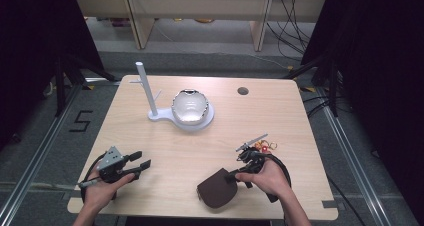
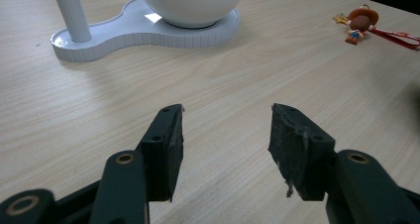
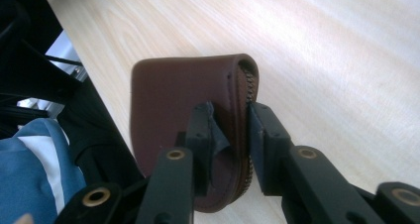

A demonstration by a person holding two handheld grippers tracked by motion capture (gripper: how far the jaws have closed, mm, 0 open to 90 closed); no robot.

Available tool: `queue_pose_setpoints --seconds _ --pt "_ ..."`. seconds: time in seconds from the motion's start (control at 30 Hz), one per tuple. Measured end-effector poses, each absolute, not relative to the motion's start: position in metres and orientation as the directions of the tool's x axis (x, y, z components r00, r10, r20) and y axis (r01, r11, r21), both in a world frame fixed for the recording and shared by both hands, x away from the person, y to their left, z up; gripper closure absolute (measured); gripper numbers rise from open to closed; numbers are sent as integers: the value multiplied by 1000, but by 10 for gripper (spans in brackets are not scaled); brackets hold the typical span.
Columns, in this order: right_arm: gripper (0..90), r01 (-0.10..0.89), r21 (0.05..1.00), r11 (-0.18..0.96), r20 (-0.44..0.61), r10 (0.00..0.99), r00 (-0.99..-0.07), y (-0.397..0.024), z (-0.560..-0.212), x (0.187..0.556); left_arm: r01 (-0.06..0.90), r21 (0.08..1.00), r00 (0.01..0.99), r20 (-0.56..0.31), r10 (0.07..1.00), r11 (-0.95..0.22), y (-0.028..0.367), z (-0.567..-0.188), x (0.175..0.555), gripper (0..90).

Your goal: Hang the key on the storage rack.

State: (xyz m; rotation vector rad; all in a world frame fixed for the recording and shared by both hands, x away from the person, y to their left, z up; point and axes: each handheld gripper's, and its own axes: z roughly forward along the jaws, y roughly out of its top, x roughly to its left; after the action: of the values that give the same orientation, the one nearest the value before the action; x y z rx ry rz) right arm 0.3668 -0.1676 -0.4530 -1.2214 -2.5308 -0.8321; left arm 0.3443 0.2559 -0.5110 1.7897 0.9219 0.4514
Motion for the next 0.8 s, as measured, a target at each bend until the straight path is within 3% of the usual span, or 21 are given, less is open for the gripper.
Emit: queue_pose_setpoints --seconds 0.23,0.5,0.53,0.6,0.67,0.8 --pt "780 708 525 473 313 666 -677 -167 -430 364 372 913 640 -121 759 -168 256 -512 345 460" --pt "791 669 584 461 236 692 -682 -165 -423 363 375 912 632 -120 766 -167 258 -511 344 459" --pt "792 612 635 472 159 695 -702 -164 -421 364 376 912 630 -121 767 -165 258 -511 344 459" --pt "791 605 642 472 142 702 -698 -164 -419 363 373 914 632 -123 765 -160 258 -512 344 458" --pt "790 525 693 494 39 702 -711 -161 -417 364 372 915 631 -125 766 -158 258 -512 344 458" --pt "789 479 725 495 -16 708 -706 -158 -417 364 365 919 632 -126 765 -150 258 -512 344 458"
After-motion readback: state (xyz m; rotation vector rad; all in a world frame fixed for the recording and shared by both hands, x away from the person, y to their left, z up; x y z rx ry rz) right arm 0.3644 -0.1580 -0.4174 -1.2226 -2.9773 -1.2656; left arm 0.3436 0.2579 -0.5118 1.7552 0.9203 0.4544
